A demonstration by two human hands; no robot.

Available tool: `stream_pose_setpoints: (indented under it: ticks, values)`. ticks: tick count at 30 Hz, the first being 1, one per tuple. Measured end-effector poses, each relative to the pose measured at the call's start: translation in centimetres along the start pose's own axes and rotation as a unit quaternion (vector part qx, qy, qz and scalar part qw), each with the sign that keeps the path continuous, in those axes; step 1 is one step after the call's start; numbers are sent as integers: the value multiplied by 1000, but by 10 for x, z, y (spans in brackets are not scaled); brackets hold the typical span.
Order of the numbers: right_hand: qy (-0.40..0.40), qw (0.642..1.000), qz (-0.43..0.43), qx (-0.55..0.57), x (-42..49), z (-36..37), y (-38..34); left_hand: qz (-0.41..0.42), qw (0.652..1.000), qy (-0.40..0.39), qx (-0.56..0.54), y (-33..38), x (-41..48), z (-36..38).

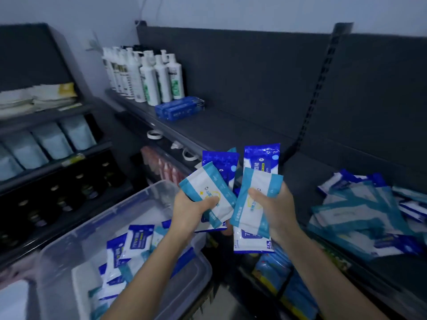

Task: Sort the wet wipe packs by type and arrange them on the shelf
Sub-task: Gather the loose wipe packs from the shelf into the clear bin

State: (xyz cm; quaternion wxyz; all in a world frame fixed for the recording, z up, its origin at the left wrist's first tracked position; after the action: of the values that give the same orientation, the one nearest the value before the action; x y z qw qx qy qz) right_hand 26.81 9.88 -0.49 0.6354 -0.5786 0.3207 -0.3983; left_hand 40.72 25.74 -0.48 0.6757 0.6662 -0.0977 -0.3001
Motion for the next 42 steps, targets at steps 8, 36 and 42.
stream_pose_setpoints:
  ticks: [8, 36, 42]
  values:
    - [-152, 987, 43, -10, -6, 137, 46, -11, 979, 202, -6, -20, -9, -133]
    - [-462, 786, -59, -406, -8, 233, 153, -35, 842, 309, 441, -74, 4, -209]
    - [-405, 830, -40, -381, 1, 186, 124, 35, 857, 241, 453, -58, 11, -176]
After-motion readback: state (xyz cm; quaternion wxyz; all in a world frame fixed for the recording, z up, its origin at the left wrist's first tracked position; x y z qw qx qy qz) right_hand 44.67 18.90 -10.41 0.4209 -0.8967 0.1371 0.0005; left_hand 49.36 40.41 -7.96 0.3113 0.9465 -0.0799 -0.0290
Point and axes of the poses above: each hand's wrist, its own x-axis towards the middle knuckle, its own z-axis out of the palm, y = z × x, the point moved 7 cm from there along x, towards the middle knuckle, and after that the axes turned 10 degrees about -z, right-handed, at the moved point
